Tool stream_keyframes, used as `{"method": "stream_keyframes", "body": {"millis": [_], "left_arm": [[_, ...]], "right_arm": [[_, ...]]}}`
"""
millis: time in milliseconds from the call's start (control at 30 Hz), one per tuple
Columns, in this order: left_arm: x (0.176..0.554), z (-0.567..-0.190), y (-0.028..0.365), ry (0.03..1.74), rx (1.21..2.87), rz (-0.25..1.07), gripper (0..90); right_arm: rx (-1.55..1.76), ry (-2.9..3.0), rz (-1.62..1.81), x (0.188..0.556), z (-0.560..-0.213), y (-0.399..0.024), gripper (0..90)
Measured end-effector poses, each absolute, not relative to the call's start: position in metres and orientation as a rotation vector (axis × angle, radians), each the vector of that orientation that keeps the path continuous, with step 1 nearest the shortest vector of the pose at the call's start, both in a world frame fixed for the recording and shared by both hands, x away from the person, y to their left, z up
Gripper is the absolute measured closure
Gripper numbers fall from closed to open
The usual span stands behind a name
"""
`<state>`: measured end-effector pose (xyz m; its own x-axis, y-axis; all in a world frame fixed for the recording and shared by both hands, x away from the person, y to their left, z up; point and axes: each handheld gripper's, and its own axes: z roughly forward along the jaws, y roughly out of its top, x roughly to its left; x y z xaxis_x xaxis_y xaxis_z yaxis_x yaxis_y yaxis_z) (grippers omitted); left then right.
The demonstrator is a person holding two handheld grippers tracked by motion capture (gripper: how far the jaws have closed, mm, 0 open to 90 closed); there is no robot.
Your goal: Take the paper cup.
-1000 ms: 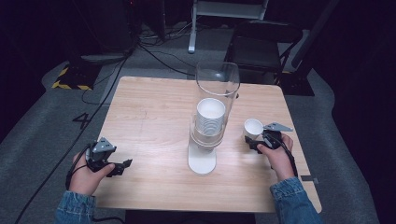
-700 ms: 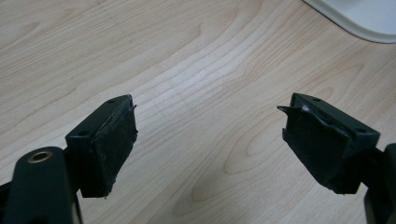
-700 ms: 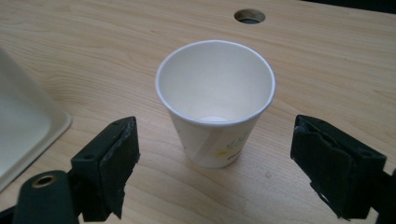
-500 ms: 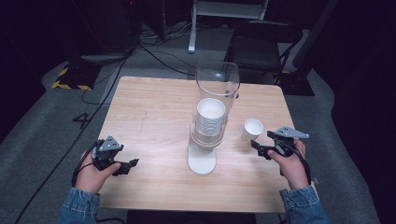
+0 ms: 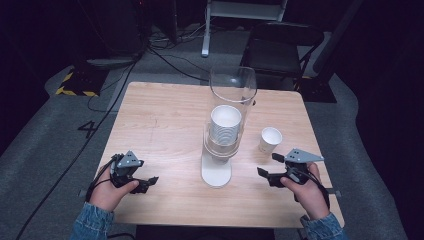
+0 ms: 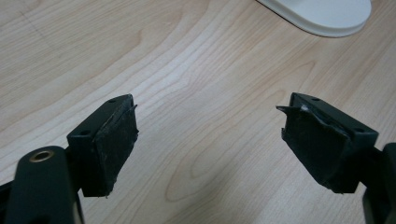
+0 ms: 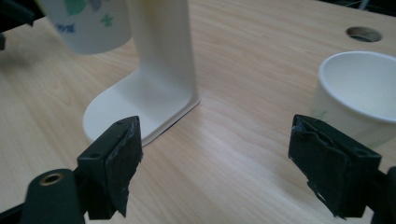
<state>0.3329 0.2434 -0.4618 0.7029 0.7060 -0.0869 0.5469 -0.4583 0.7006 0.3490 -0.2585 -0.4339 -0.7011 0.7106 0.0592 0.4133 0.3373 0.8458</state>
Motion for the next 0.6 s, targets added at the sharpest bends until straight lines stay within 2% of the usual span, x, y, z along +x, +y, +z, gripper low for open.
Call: {"method": "stream_keyframes", "body": {"millis": [300, 400, 600], "left_arm": [[0.334, -0.468, 0.242, 0.921, 2.203, 0.262, 18.7], [0.335, -0.472, 0.241, 0.856, 2.188, 0.268, 18.0], [0.337, -0.481, 0.241, 0.893, 2.206, 0.264, 17.9]], "right_arm": [[0.936, 2.391, 1.283, 0.343, -0.456, -0.238, 19.1], [0.906, 2.425, 1.254, 0.343, -0.465, -0.233, 18.5], [0.904, 2.464, 1.187, 0.345, -0.485, -0.227, 16.9]]}}
